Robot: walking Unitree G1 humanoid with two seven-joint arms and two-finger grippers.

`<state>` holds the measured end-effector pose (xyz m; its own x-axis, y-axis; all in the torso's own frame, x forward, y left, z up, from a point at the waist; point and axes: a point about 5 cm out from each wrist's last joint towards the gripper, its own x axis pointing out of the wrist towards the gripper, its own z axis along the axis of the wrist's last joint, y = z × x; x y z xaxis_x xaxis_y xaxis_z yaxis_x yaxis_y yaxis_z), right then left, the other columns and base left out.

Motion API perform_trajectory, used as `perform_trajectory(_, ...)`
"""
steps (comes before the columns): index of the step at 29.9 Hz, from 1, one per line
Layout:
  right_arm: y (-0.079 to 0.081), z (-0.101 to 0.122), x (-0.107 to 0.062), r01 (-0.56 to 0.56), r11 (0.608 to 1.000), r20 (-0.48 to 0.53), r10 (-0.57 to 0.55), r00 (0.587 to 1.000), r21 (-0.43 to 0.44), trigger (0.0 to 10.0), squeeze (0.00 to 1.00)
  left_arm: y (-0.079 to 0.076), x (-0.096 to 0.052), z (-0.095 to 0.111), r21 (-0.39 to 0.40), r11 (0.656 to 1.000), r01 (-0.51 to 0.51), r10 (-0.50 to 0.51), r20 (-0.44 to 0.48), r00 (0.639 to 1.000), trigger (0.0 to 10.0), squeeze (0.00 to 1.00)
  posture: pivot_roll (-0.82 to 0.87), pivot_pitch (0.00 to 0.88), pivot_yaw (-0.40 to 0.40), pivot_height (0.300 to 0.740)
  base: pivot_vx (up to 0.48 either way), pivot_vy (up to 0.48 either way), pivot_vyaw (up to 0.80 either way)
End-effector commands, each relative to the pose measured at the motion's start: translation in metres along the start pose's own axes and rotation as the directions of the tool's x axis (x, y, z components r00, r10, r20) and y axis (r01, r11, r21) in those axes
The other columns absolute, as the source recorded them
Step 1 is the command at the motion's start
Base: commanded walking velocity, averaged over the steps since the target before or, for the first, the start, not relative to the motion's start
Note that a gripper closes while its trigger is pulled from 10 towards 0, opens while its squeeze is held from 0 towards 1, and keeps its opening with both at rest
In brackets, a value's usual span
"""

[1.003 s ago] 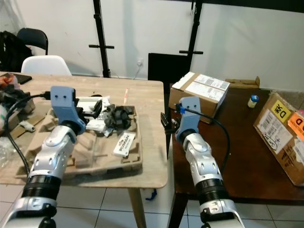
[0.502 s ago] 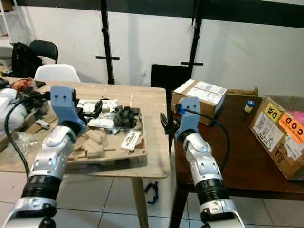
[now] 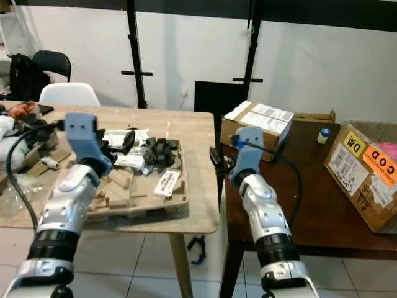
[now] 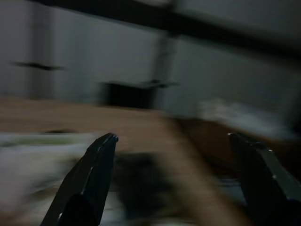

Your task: Picking trash to rubbish bin

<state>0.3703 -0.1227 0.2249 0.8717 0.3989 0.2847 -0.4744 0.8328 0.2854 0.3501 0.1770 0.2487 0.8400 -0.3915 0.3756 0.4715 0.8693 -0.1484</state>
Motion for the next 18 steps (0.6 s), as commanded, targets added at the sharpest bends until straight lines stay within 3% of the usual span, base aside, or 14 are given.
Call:
perform_trajectory(1,0.008,0.013,-0.007,-0.152,0.983,0.061,0.146,0.987,0.101,10.0,0.00,-0.028,-0.005,0.003,-0.089,0.964,0.249,-0.250,0.002,0.968,10.0,0.00,0.05,0.068,-0.041,0.740,0.000,0.000,0.00)
perform_trajectory(3,0.023,0.023,-0.026,-0.420,0.898,0.074,0.414,0.907,0.128,10.0,0.00,-0.061,-0.031,-0.005,-0.174,0.830,0.530,-0.550,-0.090,0.831,10.0,0.00,0.05,0.069,-0.041,0.740,0.000,0.000,0.00)
perform_trajectory(4,0.026,0.023,-0.037,-0.506,0.854,0.048,0.504,0.862,0.124,10.0,0.00,-0.072,-0.042,-0.010,-0.223,0.774,0.593,-0.626,-0.127,0.770,10.0,0.00,0.04,0.071,-0.040,0.740,0.000,0.000,0.00)
perform_trajectory(7,0.023,0.016,-0.052,-0.559,0.820,-0.051,0.568,0.822,0.127,10.0,0.00,-0.078,-0.053,-0.023,-0.241,0.763,0.600,-0.645,-0.210,0.735,10.0,0.00,0.04,0.071,-0.038,0.740,0.000,0.000,0.00)
perform_trajectory(11,0.012,0.001,-0.071,-0.571,0.816,-0.221,0.576,0.787,0.092,10.0,0.00,-0.086,-0.076,-0.045,-0.256,0.736,0.627,-0.671,-0.396,0.626,10.0,0.00,0.04,0.073,-0.036,0.740,0.000,0.000,0.00)
perform_trajectory(16,-0.001,-0.026,-0.095,-0.585,0.808,-0.471,0.541,0.697,0.062,10.0,0.00,-0.071,-0.100,-0.068,-0.229,0.774,0.590,-0.577,-0.639,0.509,10.0,0.00,0.04,0.075,-0.035,0.740,0.000,0.000,0.00)
perform_trajectory(17,-0.006,-0.032,-0.100,-0.580,0.812,-0.528,0.517,0.674,0.056,10.0,0.00,-0.065,-0.107,-0.075,-0.215,0.790,0.574,-0.532,-0.706,0.468,10.0,0.00,0.04,0.073,-0.034,0.740,0.000,0.000,0.00)
perform_trajectory(18,-0.006,-0.032,-0.100,-0.580,0.812,-0.528,0.517,0.674,0.056,10.0,0.00,-0.065,-0.107,-0.075,-0.215,0.790,0.574,-0.532,-0.706,0.468,10.0,0.00,0.04,0.073,-0.034,0.740,0.000,0.000,0.00)
